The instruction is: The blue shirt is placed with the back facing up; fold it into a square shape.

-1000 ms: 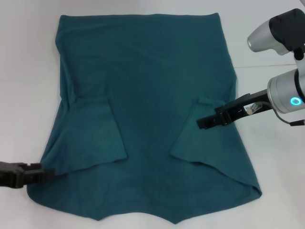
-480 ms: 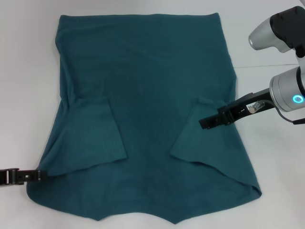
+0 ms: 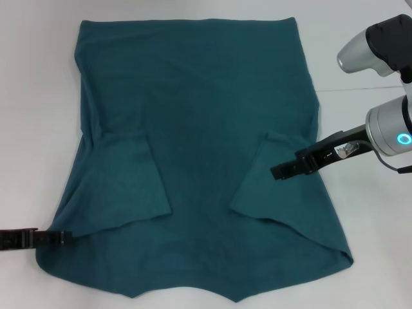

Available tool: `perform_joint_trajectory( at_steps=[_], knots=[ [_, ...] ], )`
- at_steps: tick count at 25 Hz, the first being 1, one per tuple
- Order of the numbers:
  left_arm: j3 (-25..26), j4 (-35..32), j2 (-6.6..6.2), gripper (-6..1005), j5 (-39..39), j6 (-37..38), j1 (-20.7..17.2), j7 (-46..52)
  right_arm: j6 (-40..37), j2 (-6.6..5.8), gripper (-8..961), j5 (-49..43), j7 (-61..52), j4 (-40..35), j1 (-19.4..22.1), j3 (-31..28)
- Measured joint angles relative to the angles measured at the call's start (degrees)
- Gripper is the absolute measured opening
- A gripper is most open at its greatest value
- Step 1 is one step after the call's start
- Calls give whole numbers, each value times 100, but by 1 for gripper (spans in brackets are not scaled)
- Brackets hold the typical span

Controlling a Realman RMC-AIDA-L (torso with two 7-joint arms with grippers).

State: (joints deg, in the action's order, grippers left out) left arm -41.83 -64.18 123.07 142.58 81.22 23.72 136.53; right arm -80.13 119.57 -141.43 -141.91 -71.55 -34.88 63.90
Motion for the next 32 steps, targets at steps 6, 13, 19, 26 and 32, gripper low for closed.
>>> perform_joint_trajectory(
  at_steps=[6,13,19,26,32],
  knots=[
    [-32,49,0,879,125,-139,15,-19,-30,13,762,1,-2,0,29,-18],
    [-64,265,-41,854,130,-202,66,-173,-29,14,761,1,-3,5,61,4],
    [-112,346,-36,796,159,-294,83,-222,-47,8,763,1,-4,4,85,17],
    [-120,324,-32,535,159,-308,94,-236,-316,-11,750,-97,-129,-118,122,-22],
    [-110,306,-26,316,120,-303,89,-314,-1114,11,749,-920,-802,-512,131,-33]
  ],
)
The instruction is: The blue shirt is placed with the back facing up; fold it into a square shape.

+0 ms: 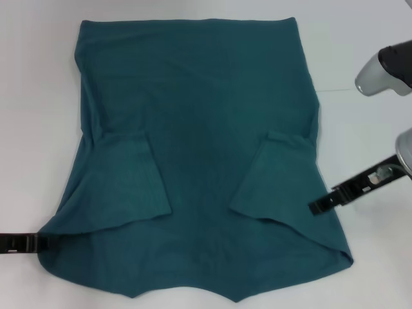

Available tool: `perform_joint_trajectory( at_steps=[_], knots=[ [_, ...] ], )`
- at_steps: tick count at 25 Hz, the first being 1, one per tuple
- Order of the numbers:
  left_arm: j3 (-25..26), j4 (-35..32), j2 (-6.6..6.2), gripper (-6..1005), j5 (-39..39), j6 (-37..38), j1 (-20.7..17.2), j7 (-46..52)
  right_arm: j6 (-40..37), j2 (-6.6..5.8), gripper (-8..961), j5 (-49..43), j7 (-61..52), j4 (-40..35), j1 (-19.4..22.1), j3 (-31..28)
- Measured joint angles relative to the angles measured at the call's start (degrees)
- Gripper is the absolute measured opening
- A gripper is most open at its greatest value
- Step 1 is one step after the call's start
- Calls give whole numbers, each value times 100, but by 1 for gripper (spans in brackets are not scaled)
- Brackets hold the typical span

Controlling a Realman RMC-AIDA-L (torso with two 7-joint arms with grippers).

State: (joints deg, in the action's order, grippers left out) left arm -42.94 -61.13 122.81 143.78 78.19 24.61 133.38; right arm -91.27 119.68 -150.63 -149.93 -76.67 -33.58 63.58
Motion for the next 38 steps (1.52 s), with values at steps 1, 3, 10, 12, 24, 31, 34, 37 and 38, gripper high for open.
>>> perform_joint_trajectory(
  at_steps=[1,3,10,12,24,31,34,37,38],
  knots=[
    [10,2,0,269,-1,4,0,-13,-113,0,749,-50,-89,-32,1,-17],
    [22,-3,-1,176,-2,16,-1,-34,-362,-8,749,-119,-264,-76,3,-96],
    [0,-14,-3,65,-7,31,4,-41,-784,5,750,-505,-709,-167,87,-197],
    [0,-13,-3,43,-8,31,5,-41,-861,10,750,-601,-771,-186,132,-177],
    [-13,-20,16,9,-10,23,-18,-85,-947,32,745,-756,-1033,-239,344,239],
    [-13,1,24,8,-10,45,-12,-115,-777,48,722,-818,-1231,-185,367,624],
    [-13,8,24,8,-9,51,-10,-116,-696,47,696,-823,-1308,-145,369,734],
    [-13,15,24,10,-8,49,-9,-121,-617,47,669,-827,-1344,-84,370,800],
    [-13,19,24,10,-8,43,-8,-122,-584,47,669,-828,-1351,-45,370,826]
  ],
)
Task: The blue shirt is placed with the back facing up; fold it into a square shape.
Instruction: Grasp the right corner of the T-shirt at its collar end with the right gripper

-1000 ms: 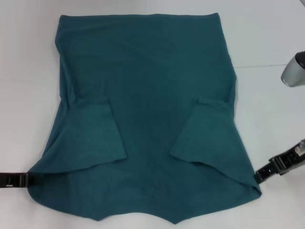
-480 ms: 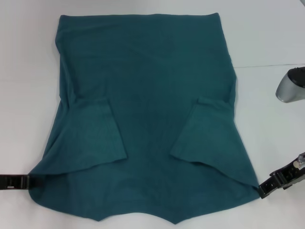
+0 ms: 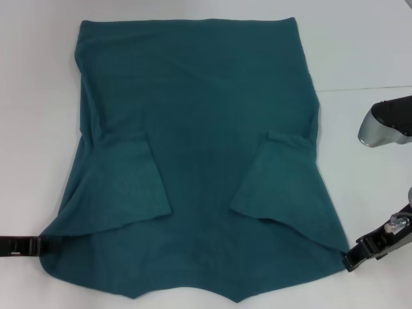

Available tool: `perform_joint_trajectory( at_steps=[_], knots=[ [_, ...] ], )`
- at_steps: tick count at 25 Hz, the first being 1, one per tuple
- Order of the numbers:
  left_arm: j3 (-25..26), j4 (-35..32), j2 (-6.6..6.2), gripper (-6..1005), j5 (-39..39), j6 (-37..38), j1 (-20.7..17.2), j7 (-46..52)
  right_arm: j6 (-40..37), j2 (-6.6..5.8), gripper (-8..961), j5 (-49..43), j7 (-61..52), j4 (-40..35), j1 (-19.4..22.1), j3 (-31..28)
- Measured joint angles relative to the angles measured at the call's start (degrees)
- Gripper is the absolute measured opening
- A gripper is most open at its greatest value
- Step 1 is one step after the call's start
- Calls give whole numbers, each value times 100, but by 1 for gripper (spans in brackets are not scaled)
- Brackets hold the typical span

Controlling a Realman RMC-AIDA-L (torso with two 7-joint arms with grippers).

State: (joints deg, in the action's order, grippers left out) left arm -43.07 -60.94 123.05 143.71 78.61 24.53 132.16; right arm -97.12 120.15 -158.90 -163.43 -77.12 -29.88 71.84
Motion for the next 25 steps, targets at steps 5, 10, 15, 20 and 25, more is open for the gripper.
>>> perform_joint_trajectory(
  at_steps=[5,10,15,20,25],
  knots=[
    [0,9,0,10,0,-17,6,-2,123,0,671,-1,-49,169,-30,122],
    [0,12,0,9,0,-29,8,-4,230,0,670,0,-128,196,-43,267],
    [0,12,11,9,-1,-38,8,-6,316,4,669,0,-192,309,-83,374],
    [7,12,16,9,-1,-40,8,-7,407,7,671,0,-300,343,-94,513],
    [9,12,17,9,-10,-44,8,-16,456,9,659,1,-304,408,-116,539]
  ],
)
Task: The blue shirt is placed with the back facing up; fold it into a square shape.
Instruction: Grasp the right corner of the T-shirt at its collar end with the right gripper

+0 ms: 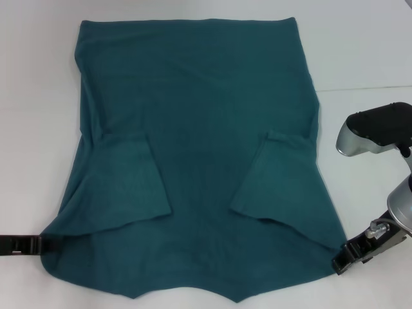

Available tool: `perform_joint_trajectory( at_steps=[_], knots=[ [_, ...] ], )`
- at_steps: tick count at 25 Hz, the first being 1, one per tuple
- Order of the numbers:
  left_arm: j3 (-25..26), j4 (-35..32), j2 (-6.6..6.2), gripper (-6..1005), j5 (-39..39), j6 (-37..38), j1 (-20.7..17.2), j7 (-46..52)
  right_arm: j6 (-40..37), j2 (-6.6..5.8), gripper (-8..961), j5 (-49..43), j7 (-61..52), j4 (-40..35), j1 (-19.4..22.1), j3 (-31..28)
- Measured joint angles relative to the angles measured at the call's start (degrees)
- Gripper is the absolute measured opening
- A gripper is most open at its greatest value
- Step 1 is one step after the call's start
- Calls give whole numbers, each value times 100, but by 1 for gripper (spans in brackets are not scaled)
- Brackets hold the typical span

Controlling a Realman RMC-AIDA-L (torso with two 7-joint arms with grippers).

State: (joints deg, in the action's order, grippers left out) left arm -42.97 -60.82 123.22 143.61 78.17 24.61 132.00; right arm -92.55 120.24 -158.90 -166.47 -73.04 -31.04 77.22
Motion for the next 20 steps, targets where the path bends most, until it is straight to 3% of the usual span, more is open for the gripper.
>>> perform_joint_trajectory(
  at_steps=[3,9,20],
  knots=[
    [0,0,0,9,0,-4,2,-1,30,0,650,2,0,92,-35,3],
    [-5,0,0,9,0,-5,8,-1,90,0,496,1,-6,153,-63,3],
    [-10,0,0,8,1,-4,17,0,208,-9,496,-40,-9,485,-246,9]
  ],
)
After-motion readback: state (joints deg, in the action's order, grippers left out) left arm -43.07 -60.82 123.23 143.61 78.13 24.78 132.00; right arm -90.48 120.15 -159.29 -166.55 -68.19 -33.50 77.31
